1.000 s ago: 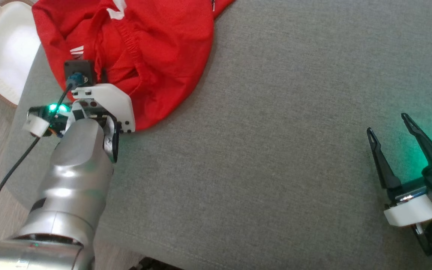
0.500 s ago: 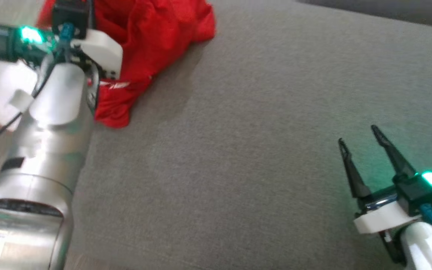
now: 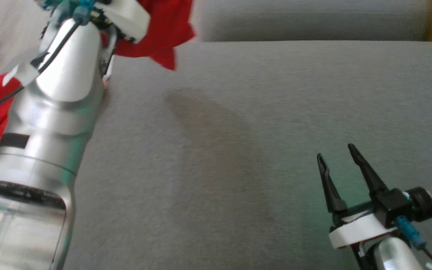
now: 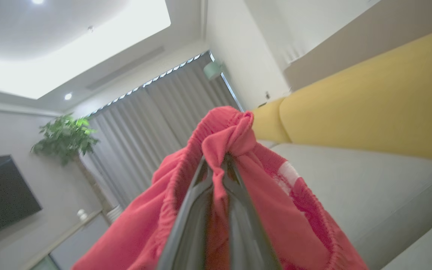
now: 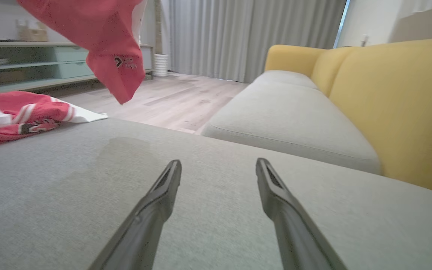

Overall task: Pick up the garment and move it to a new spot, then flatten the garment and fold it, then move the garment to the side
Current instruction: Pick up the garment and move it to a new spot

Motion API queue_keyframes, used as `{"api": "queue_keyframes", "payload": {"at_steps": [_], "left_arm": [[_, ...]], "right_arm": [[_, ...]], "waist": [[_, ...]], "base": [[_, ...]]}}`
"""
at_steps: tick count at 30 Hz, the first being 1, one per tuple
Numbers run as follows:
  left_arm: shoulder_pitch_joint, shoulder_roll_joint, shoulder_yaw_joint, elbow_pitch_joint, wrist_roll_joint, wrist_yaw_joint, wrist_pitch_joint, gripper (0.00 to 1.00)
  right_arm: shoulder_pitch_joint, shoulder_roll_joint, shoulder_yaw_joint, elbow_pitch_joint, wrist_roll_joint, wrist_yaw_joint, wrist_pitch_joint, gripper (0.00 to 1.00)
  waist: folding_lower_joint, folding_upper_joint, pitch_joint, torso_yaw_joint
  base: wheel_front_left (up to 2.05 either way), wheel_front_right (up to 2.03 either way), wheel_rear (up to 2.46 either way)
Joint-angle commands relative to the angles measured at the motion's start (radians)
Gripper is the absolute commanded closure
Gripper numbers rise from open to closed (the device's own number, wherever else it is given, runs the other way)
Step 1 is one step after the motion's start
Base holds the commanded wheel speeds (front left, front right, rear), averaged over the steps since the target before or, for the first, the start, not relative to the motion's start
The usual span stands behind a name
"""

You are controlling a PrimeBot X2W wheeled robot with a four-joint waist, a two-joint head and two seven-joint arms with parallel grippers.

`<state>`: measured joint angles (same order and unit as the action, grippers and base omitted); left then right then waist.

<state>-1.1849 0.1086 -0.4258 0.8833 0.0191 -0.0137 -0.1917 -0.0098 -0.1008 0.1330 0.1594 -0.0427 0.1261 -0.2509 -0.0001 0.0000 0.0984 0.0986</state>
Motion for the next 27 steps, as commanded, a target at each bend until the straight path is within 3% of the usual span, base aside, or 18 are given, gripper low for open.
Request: {"api": "queue_keyframes", "payload": {"at_steps": [1, 11, 18, 21, 22, 23, 27], "left_arm": [[-0.057, 0.024, 0.014, -0.059, -0.002, -0.008, 0.004, 1.0], [0.073, -0.052, -0.041, -0.219, -0.151, -0.074, 0.082, 1.0], [0.372, -0.057, -0.122, -0.102, -0.2, -0.057, 0.016, 1.0], [0.473, -0.057, -0.126, -0.019, -0.21, -0.013, -0.042, 1.0], [0.499, -0.058, -0.127, -0.001, -0.211, 0.003, -0.054, 0.57], [0.524, -0.058, -0.126, 0.012, -0.214, 0.021, -0.061, 0.0], [0.619, -0.058, -0.122, -0.09, -0.241, 0.092, -0.069, 0.0]], "right_arm": [[-0.012, 0.008, 0.028, -0.026, -0.001, 0.005, -0.011, 0.0], [-0.022, 0.036, 0.019, -0.028, 0.01, 0.005, -0.011, 0.0], [-0.051, 0.045, 0.017, -0.024, 0.026, 0.005, -0.011, 0.0], [-0.053, 0.047, 0.014, -0.019, 0.03, 0.005, -0.011, 0.0], [-0.052, 0.047, 0.014, -0.017, 0.031, 0.005, -0.011, 0.0], [-0.049, 0.047, 0.011, -0.015, 0.031, 0.005, -0.011, 0.0], [-0.024, 0.046, -0.016, -0.005, 0.031, 0.005, -0.011, 0.0]], "waist": [[0.0001, 0.0, -0.069, -0.124], [0.0001, 0.0, -0.019, -0.301], [0.0001, 0.0, 0.041, -0.357], [0.0001, 0.0, 0.049, -0.367], [0.0001, 0.0, 0.047, -0.368], [0.0001, 0.0, 0.043, -0.366], [0.0001, 0.0, 0.009, -0.334]], "base": [[0.0, 0.0, 0.0], [0.0, 0.0, 0.0], [0.0, 0.0, 0.0], [0.0, 0.0, 0.0], [0.0, 0.0, 0.0], [0.0, 0.0, 0.0], [0.0, 0.0, 0.0]]}}
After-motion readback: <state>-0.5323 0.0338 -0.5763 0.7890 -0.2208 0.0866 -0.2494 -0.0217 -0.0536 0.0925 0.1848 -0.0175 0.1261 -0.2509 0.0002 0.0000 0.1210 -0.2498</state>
